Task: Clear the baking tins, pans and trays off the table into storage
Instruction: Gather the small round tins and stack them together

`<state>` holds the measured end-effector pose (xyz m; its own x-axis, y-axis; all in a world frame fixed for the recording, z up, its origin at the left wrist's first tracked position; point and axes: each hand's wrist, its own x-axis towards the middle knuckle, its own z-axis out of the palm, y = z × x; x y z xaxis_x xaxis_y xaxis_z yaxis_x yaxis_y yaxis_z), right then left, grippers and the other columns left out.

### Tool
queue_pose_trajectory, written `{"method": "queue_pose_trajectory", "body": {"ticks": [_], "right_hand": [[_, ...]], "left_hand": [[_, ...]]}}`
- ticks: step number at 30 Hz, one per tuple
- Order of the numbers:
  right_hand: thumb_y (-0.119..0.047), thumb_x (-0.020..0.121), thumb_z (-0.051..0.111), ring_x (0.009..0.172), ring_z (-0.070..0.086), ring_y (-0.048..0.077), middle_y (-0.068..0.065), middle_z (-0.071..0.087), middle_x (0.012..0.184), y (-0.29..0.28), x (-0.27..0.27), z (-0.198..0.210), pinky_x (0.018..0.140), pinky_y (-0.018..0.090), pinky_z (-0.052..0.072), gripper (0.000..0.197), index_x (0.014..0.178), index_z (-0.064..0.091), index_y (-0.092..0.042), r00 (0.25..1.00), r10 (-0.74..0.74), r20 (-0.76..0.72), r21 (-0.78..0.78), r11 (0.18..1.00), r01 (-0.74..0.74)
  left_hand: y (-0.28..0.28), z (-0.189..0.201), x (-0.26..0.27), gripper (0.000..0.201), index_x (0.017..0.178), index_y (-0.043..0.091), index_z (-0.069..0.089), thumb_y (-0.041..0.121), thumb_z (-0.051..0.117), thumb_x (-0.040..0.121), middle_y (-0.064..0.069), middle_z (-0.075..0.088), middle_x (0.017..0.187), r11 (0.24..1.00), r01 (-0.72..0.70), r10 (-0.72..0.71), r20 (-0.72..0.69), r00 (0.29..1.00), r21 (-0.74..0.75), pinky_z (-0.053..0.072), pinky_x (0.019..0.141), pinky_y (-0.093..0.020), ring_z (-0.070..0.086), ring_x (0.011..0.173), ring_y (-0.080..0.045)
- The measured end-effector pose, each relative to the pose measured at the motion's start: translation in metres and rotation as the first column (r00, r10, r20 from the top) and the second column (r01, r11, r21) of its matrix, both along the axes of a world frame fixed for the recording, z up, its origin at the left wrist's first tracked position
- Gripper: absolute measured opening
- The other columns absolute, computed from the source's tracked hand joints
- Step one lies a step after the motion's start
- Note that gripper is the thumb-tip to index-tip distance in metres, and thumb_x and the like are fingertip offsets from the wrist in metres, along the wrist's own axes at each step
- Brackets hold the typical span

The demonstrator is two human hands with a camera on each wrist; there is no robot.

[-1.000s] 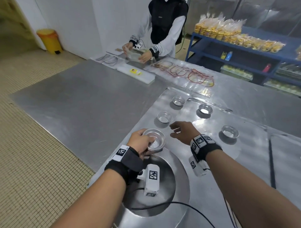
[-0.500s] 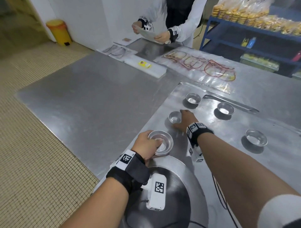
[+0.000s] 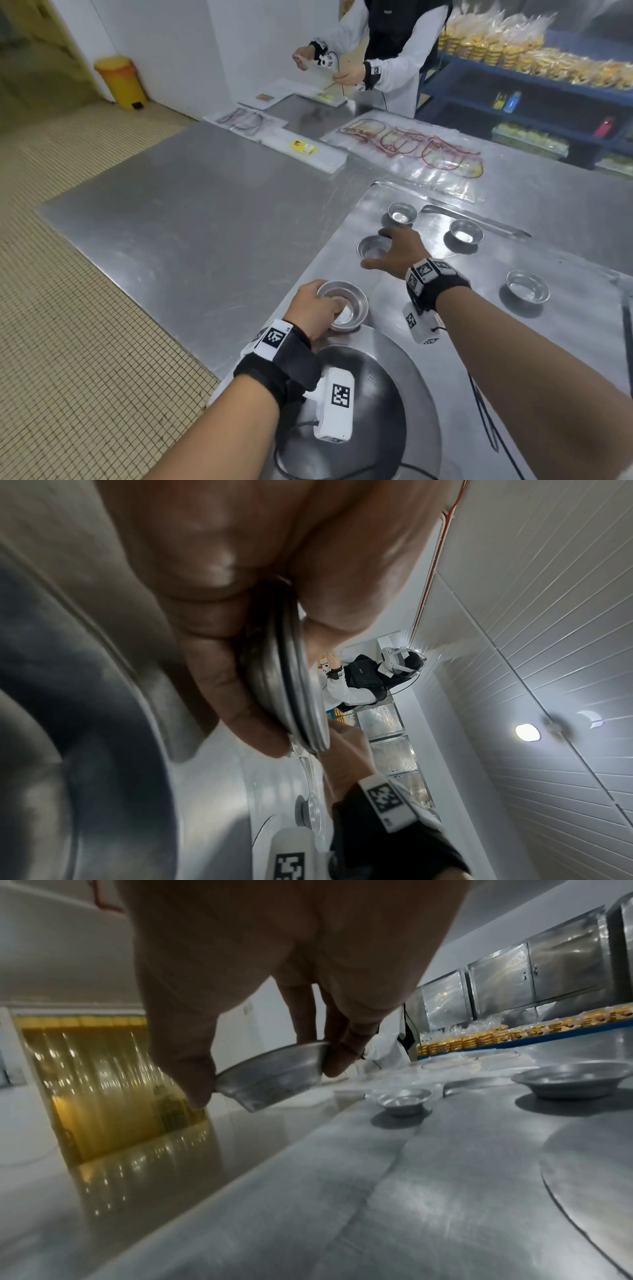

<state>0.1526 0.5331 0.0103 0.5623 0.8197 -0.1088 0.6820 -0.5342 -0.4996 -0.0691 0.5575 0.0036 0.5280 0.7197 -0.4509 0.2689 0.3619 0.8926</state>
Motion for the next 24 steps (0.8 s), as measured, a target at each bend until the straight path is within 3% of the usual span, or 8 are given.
{"method": "queue_pose_trajectory", "body": {"ticks": [5,8,11,14,17,19,21,24], "right_hand": [[-0.05,0.058,0.088,0.112,0.054,0.016,0.0,0.058,0.123,-0.048,-0.015,0.036,0.088,0.023,0.04,0.083,0.128,0.061,-0.016,1.0,0.017,0.001,0.15,0.989,-0.017],[-0.057,0.056,0.085,0.108,0.055,0.012,-0.004,0.057,0.118,-0.082,-0.025,0.047,0.091,0.027,0.044,0.084,0.126,0.061,-0.02,1.0,0.029,0.002,0.204,0.979,-0.028],[-0.059,0.054,0.085,0.103,0.058,0.01,-0.006,0.059,0.112,-0.115,-0.036,0.056,0.093,0.031,0.05,0.083,0.124,0.063,-0.021,1.0,0.029,-0.001,0.269,0.963,-0.028],[-0.059,0.053,0.086,0.1,0.061,0.007,-0.008,0.061,0.109,-0.142,-0.047,0.062,0.092,0.032,0.052,0.081,0.122,0.064,-0.022,0.998,0.057,0.003,0.32,0.946,-0.055],[-0.058,0.053,0.087,0.103,0.059,0.007,-0.009,0.059,0.113,-0.167,-0.056,0.067,0.094,0.032,0.051,0.081,0.122,0.063,-0.023,0.997,0.068,0.03,0.323,0.944,-0.074],[-0.06,0.05,0.083,0.104,0.058,0.007,-0.009,0.057,0.114,-0.181,-0.061,0.068,0.095,0.031,0.05,0.084,0.123,0.063,-0.022,0.998,0.066,0.01,0.337,0.939,-0.066],[-0.065,0.049,0.079,0.105,0.058,0.006,-0.009,0.057,0.115,-0.194,-0.064,0.067,0.094,0.027,0.049,0.088,0.124,0.063,-0.02,0.998,0.07,-0.011,0.357,0.932,-0.061],[-0.064,0.052,0.078,0.107,0.056,0.007,-0.009,0.056,0.116,-0.212,-0.063,0.065,0.095,0.029,0.049,0.088,0.126,0.062,-0.019,0.998,0.055,-0.026,0.35,0.936,-0.042]], "left_hand": [[-0.017,0.011,0.002,0.016,0.074,0.013,0.071,0.009,0.065,0.06,-0.022,0.068,0.083,0.999,0.027,-0.027,0.003,1.0,-0.032,0.052,0.086,-0.068,0.068,0.082,-0.04],[-0.032,0.021,0.006,0.015,0.082,0.009,0.069,0.006,0.064,0.068,-0.018,0.065,0.079,0.997,0.025,-0.022,0.033,0.999,-0.073,0.054,0.084,-0.061,0.063,0.077,-0.031],[-0.046,0.028,0.011,0.012,0.087,0.009,0.071,0.019,0.071,0.08,-0.015,0.065,0.08,0.99,-0.011,0.02,0.064,0.998,-0.138,0.054,0.078,-0.048,0.062,0.076,-0.03],[-0.058,0.036,0.02,0.037,0.096,0.006,0.073,0.04,0.074,0.083,-0.019,0.073,0.089,0.967,-0.013,0.047,0.129,0.99,-0.256,0.056,0.084,-0.059,0.069,0.081,-0.037],[-0.076,0.048,0.031,0.049,0.102,0.005,0.074,0.046,0.08,0.075,-0.022,0.073,0.092,0.96,0.074,-0.027,0.173,0.985,-0.271,0.057,0.082,-0.062,0.07,0.078,-0.036],[-0.09,0.055,0.039,0.049,0.105,0.001,0.071,0.039,0.082,0.076,-0.022,0.071,0.092,0.962,0.121,-0.077,0.179,0.981,-0.246,0.057,0.082,-0.061,0.07,0.077,-0.035],[-0.103,0.059,0.046,0.035,0.106,-0.002,0.066,0.022,0.077,0.083,-0.023,0.069,0.092,0.966,0.158,-0.12,0.183,0.976,-0.206,0.059,0.081,-0.057,0.069,0.077,-0.034],[-0.12,0.059,0.056,0.028,0.11,0.002,0.065,0.005,0.07,0.083,-0.026,0.069,0.1,0.96,0.239,-0.217,0.152,0.964,-0.145,0.061,0.072,-0.049,0.069,0.08,-0.034]]}}
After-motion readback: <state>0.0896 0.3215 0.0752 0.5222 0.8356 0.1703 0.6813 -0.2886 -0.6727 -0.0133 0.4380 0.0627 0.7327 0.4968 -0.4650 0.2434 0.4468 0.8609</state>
